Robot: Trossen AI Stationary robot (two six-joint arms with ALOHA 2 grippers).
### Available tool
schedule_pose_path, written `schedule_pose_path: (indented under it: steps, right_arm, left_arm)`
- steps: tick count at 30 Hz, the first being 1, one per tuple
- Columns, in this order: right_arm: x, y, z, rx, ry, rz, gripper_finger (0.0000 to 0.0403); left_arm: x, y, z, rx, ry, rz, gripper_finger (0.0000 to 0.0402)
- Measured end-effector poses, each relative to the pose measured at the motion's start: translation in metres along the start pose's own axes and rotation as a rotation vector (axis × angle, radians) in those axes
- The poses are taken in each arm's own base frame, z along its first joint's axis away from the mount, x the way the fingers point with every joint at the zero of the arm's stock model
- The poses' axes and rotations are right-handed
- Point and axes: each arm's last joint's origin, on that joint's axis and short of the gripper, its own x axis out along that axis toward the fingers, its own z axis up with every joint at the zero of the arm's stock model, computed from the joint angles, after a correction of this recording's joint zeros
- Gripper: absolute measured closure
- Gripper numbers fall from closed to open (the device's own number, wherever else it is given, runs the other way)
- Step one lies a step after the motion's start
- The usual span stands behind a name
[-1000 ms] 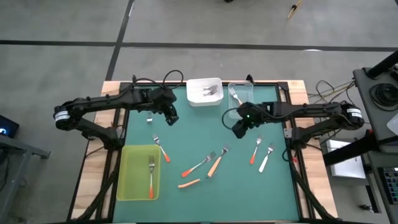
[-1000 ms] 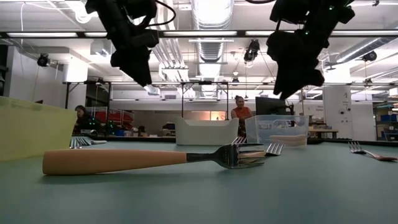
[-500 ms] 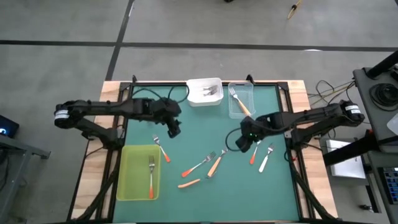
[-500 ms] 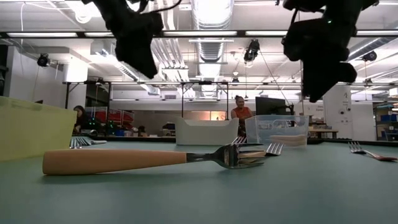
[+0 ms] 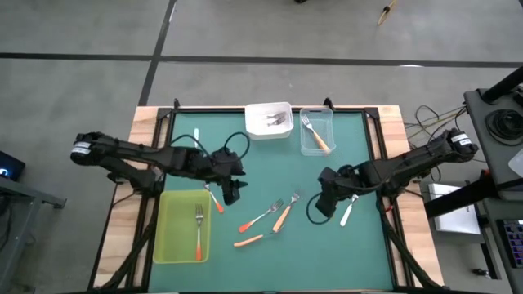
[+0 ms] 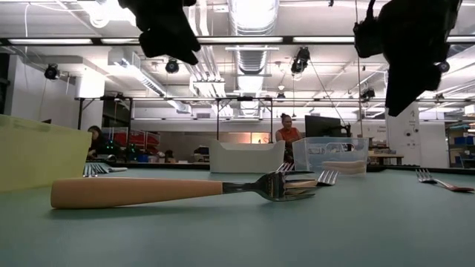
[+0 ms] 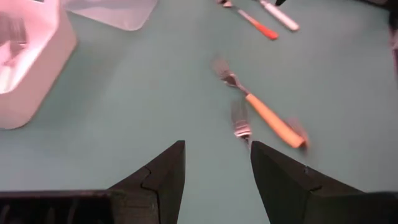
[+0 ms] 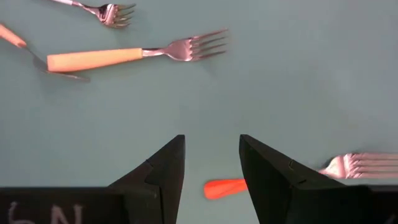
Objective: Sort silverware by color (type)
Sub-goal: Put the orange fork into the yellow bin
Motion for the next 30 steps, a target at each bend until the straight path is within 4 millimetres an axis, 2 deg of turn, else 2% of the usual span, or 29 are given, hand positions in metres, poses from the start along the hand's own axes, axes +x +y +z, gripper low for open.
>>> schedule_pose_path:
  steps: [9, 17, 30]
  right_arm:
    - [-0.003, 0.009, -0.017, 0.154, 0.036, 0.005, 0.0259]
    - [-0.003, 0.009, -0.032, 0.301, 0.086, -0.074, 0.0259]
    - [0.024, 0.017, -0.048, 0.378, 0.249, -0.221, 0.0260]
  left_arm:
    - [-0.005, -0.020, -0.008, 0.006, -0.025, 0.006, 0.0238]
    - [-0.009, -0.035, -0.014, 0.044, -0.040, 0.005, 0.0238]
    - [-0.014, -0.054, -0.025, 0.105, -0.050, -0.006, 0.0238]
